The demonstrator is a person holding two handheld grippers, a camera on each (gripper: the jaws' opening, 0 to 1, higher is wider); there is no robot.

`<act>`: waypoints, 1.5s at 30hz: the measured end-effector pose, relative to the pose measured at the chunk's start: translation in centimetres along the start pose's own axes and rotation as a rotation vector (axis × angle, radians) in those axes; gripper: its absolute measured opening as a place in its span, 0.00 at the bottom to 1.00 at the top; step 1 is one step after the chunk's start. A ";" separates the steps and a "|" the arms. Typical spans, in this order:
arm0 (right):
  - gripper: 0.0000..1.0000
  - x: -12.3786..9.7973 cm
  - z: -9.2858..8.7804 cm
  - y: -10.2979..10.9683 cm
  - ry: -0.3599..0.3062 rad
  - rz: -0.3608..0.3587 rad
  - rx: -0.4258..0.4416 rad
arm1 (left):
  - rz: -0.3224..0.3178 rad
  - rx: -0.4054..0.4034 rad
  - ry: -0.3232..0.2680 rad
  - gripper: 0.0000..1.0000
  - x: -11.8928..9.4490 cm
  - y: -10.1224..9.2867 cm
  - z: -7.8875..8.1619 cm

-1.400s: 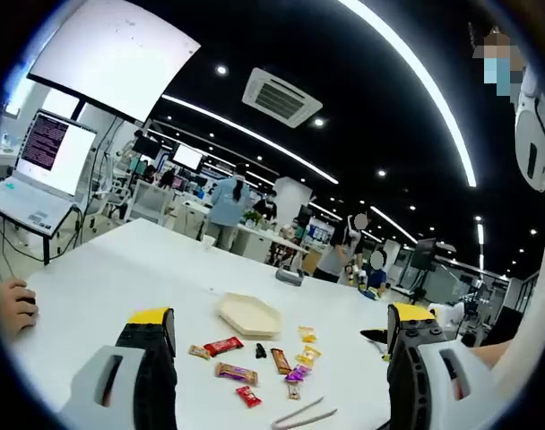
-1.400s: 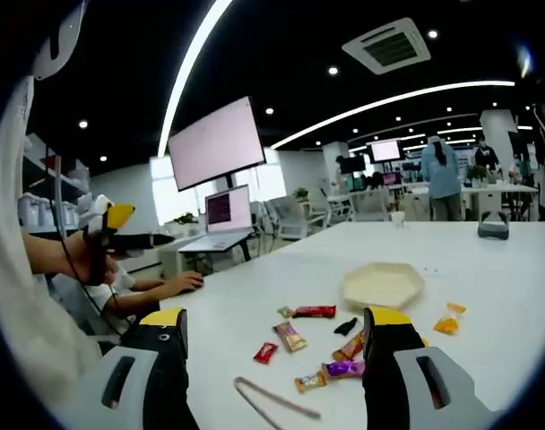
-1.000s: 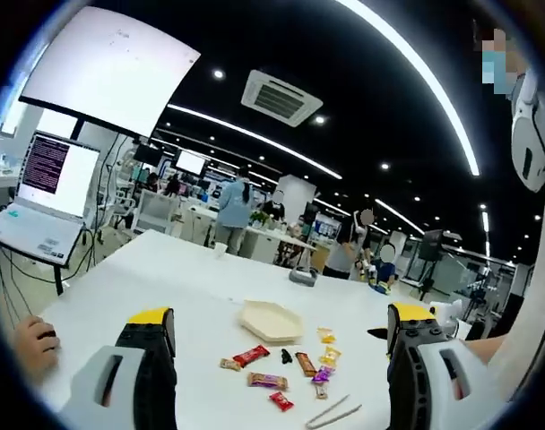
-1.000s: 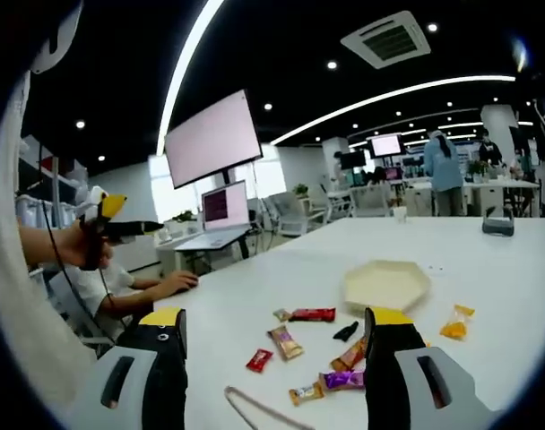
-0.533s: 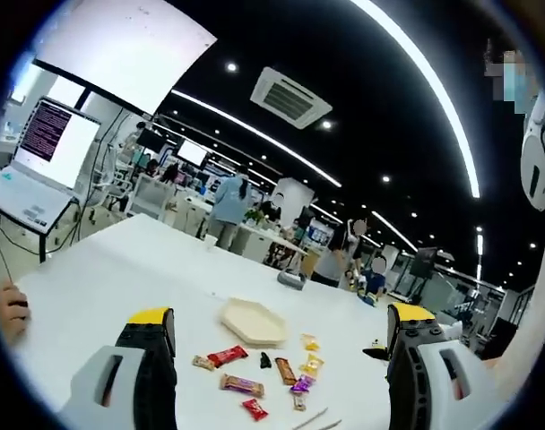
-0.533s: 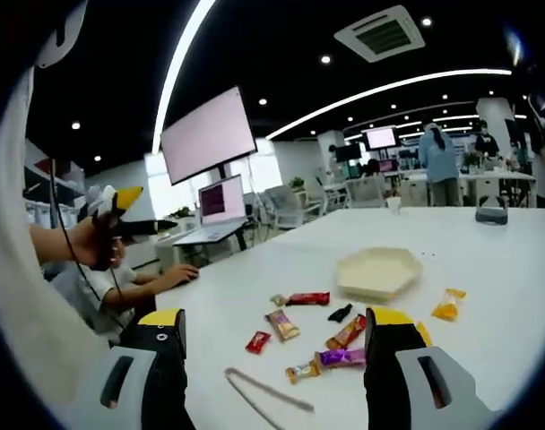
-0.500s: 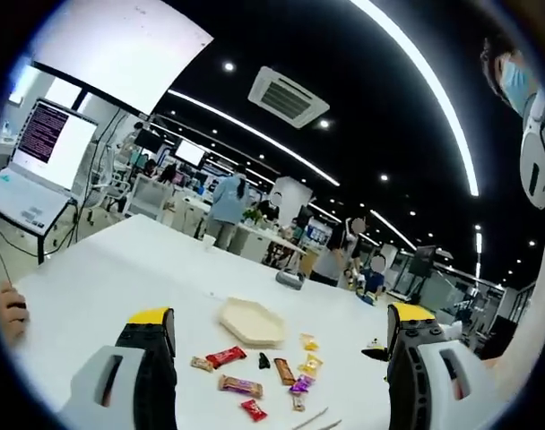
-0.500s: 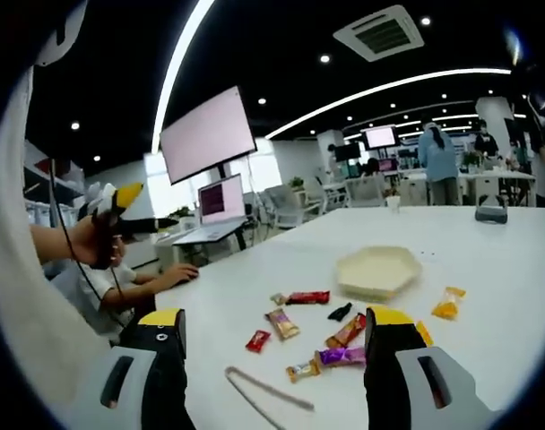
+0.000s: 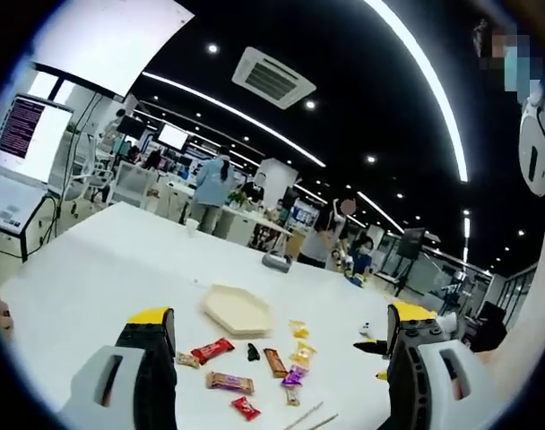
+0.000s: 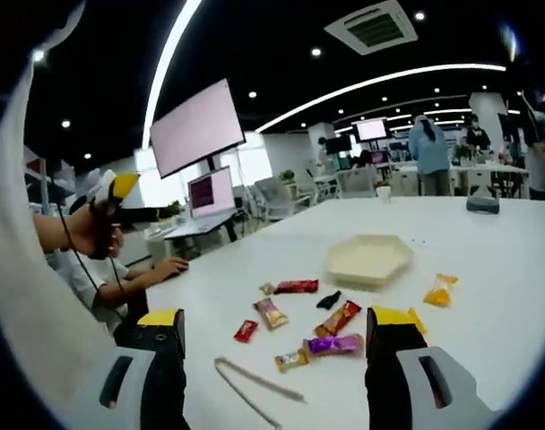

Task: Place the target food into the container with the food tongs after gripping and lifting it, then release it inside without dropping or visibly crushing the food.

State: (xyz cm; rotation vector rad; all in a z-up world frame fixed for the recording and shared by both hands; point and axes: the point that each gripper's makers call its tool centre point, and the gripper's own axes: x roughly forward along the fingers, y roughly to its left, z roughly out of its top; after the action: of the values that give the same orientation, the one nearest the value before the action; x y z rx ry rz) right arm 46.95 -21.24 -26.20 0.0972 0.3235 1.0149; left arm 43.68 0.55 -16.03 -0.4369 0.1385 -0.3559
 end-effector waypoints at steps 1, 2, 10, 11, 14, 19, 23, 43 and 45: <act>0.84 0.0 0.1 0.2 0.000 -0.003 0.008 | -0.003 -0.005 0.003 0.99 0.2 0.2 -0.2; 0.84 0.0 0.2 0.6 -0.001 -0.002 0.011 | -0.015 -0.015 0.007 0.99 0.5 0.3 -0.4; 0.83 1.0 -3.8 2.3 0.157 0.062 -0.061 | -0.060 -0.083 0.014 0.99 -0.6 0.3 -3.3; 0.83 1.0 -3.7 2.4 0.154 0.065 -0.062 | -0.065 -0.087 0.033 0.99 -0.8 0.3 -4.1; 0.82 0.9 -3.8 2.5 0.151 0.076 -0.067 | -0.080 -0.078 0.077 0.99 -1.2 0.3 -5.6; 0.81 0.6 -4.7 2.7 0.207 0.091 -0.106 | -0.121 -0.018 0.136 0.99 -2.3 0.1 -7.4; 0.80 0.5 -5.4 2.7 0.234 0.097 -0.111 | -0.148 0.032 0.209 0.99 -2.6 0.5 -9.6; 0.73 2.4 -10.9 3.0 0.440 0.209 -0.264 | -0.176 0.029 0.270 0.99 -3.5 -1.1 -12.6; 0.71 2.7 -11.3 3.0 0.447 0.214 -0.267 | -0.164 0.018 0.260 0.99 -3.8 -1.0 -12.5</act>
State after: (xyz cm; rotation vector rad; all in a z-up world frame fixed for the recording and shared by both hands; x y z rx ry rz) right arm 42.30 -18.20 -36.84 -0.3476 0.5888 1.2818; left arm 37.28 -3.75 -26.61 -0.3834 0.3539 -0.5746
